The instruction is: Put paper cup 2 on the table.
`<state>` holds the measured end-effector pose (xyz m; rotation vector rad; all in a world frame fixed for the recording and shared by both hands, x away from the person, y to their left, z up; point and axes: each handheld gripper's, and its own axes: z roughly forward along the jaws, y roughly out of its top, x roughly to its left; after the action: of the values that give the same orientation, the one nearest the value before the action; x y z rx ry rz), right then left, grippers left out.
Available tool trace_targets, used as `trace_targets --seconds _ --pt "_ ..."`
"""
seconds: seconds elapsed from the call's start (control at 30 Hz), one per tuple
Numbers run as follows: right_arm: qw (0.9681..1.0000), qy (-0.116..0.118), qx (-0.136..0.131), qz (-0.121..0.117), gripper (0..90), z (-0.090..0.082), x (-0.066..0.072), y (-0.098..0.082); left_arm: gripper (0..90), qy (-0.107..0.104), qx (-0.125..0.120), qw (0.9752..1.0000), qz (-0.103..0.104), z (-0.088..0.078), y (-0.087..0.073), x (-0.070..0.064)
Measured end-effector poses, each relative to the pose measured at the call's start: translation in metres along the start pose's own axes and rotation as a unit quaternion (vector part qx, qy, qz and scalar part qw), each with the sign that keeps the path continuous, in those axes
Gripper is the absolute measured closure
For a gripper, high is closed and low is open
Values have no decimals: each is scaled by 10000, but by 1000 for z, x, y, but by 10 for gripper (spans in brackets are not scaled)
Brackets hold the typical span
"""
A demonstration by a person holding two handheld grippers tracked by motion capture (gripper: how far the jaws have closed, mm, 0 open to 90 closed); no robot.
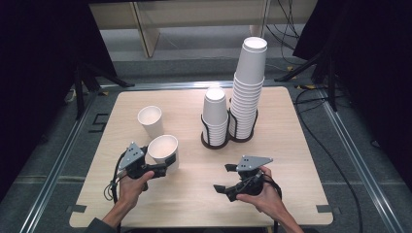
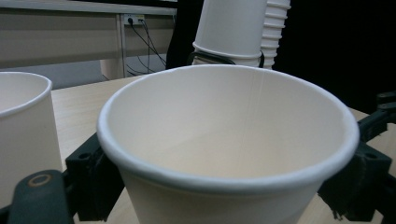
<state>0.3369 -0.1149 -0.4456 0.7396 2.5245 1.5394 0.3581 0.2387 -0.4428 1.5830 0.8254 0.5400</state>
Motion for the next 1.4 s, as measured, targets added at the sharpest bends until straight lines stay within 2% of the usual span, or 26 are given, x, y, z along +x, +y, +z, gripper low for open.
trace_targets --seconds 0.17,0.3,0.5,0.57,0.6,0.67,0.8,0.93,1.07,1.1,1.23,1.27,1.33,1.37,1.4 --pt "10000 47 36 27 157 1 -1 -1 134 154 55 9999 28 13 0 6" --pt "10000 -14 52 -12 157 1 -2 -2 134 336 55 9994 64 23 0 13" --pt "10000 -14 66 -22 158 3 -1 -3 134 568 77 9984 28 41 -3 21" --pt "9999 107 58 123 158 3 0 -4 133 617 89 9981 -8 45 -3 22" --pt "10000 48 37 -32 158 3 -3 -3 133 639 65 9979 -8 48 -3 23" --pt "10000 34 68 31 158 2 -3 -3 133 685 76 9976 -20 53 -3 24" --pt "10000 -7 62 8 158 3 -3 -4 132 796 61 9968 -47 64 -2 26" --pt "10000 -2 20 -64 158 3 -4 -3 130 824 58 9966 -22 75 -1 28" --pt "10000 24 31 -24 158 2 -4 -4 130 899 63 9959 -70 86 -1 30" --pt "9999 53 62 122 158 2 -2 -4 129 915 72 9958 -60 88 -2 31" --pt "9998 108 55 154 158 2 -2 -4 129 1020 105 9947 -30 94 -3 31" --pt "10000 46 31 12 158 1 -4 -4 129 1032 113 9946 -20 95 -4 32" --pt "9999 108 24 52 158 2 -4 -4 129 1040 35 9945 -77 99 -5 32" --pt "10000 74 30 23 158 2 -4 -4 129 1073 88 9941 -98 100 -5 32" --pt "10000 51 49 15 158 1 -3 -4 128 1058 26 9943 -87 103 -6 32"
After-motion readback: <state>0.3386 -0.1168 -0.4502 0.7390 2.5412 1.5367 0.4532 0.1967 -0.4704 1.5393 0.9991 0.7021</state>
